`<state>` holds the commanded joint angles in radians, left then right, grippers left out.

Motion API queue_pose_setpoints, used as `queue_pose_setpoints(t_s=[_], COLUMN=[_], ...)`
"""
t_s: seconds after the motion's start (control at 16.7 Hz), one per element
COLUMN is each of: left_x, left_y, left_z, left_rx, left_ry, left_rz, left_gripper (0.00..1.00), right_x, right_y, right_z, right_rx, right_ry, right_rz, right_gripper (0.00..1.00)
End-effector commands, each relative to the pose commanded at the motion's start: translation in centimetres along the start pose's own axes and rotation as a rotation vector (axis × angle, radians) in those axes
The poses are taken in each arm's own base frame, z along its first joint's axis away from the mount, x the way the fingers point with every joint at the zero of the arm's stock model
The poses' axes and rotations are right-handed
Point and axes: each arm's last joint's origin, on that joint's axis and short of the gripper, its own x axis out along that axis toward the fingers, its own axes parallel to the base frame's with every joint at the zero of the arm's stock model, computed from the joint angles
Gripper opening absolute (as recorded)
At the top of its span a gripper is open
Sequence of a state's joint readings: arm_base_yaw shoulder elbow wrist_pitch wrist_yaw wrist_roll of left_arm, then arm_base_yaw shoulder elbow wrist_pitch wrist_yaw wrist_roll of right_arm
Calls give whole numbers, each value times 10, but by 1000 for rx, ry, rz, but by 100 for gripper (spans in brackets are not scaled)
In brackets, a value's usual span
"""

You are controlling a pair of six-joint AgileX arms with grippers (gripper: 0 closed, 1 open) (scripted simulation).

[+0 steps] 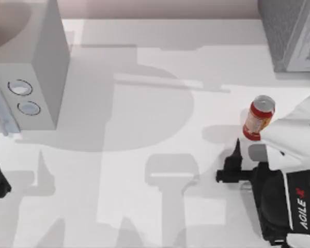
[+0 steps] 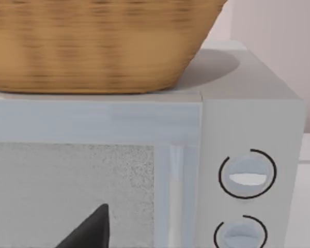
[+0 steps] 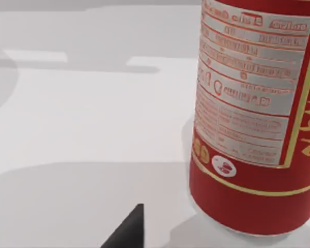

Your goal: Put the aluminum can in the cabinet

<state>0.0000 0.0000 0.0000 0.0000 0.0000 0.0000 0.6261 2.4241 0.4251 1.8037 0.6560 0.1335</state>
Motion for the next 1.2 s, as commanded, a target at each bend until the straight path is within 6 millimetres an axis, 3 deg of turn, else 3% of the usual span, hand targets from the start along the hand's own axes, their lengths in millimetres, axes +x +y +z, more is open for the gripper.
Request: queue_pose_setpoints(t_s=[0.84, 1.2], left_x=[0, 0], left_y=[0, 0], left_z=[0, 0], left_rx=[0, 0], left_ry=[0, 0], left_rz=[0, 0], left_gripper=[100, 100], right_x=[47, 54], right_y=[-3, -5], right_z=[22, 24], right_rx=[-6, -6], right_ry=[-56, -56], right_rz=[3, 3], right_gripper=[100, 100])
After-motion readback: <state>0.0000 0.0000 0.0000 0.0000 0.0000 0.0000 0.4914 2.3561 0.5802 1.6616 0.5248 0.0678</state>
